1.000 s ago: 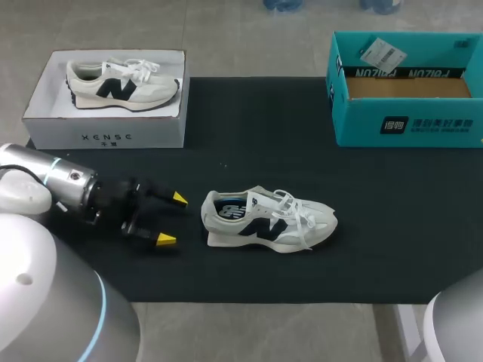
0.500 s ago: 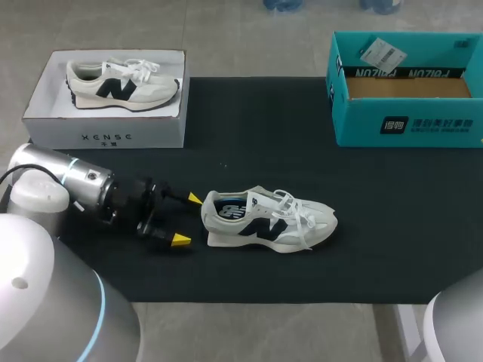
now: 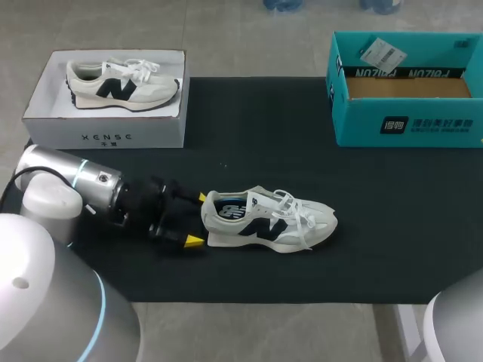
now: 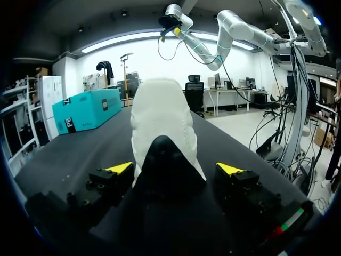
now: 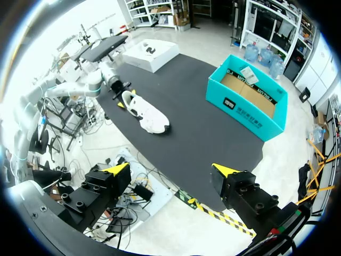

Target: Take the shoe out of the shoebox, open the shoe tongue, remove and reinsert the insole, then place the shoe into the shoebox

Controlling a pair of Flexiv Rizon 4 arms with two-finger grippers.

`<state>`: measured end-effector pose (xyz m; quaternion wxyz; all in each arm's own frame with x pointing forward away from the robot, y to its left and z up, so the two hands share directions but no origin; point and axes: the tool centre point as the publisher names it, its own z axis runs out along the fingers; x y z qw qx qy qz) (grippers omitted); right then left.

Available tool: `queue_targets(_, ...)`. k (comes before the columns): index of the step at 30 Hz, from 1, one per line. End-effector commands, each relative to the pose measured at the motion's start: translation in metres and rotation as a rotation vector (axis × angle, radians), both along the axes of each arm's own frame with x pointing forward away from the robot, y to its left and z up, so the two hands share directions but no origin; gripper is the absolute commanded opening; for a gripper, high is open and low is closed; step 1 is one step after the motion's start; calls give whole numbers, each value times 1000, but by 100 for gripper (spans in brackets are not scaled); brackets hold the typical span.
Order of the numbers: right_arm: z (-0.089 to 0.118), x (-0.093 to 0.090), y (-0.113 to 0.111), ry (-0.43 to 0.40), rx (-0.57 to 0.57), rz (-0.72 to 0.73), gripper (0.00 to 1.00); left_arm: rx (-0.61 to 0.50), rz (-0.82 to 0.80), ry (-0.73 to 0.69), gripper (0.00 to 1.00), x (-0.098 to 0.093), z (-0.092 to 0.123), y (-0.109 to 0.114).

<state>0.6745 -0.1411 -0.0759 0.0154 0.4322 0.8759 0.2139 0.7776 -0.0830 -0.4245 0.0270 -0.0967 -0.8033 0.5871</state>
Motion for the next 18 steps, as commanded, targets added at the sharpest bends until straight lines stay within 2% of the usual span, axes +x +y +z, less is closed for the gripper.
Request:
queue_targets(1,2,3,1,8,-3,2,100,8,9,0,100,-1,-2,-6)
queue_targets(18,2,3,1,8,-3,2,100,40,60,22,100,2,-12,-16)
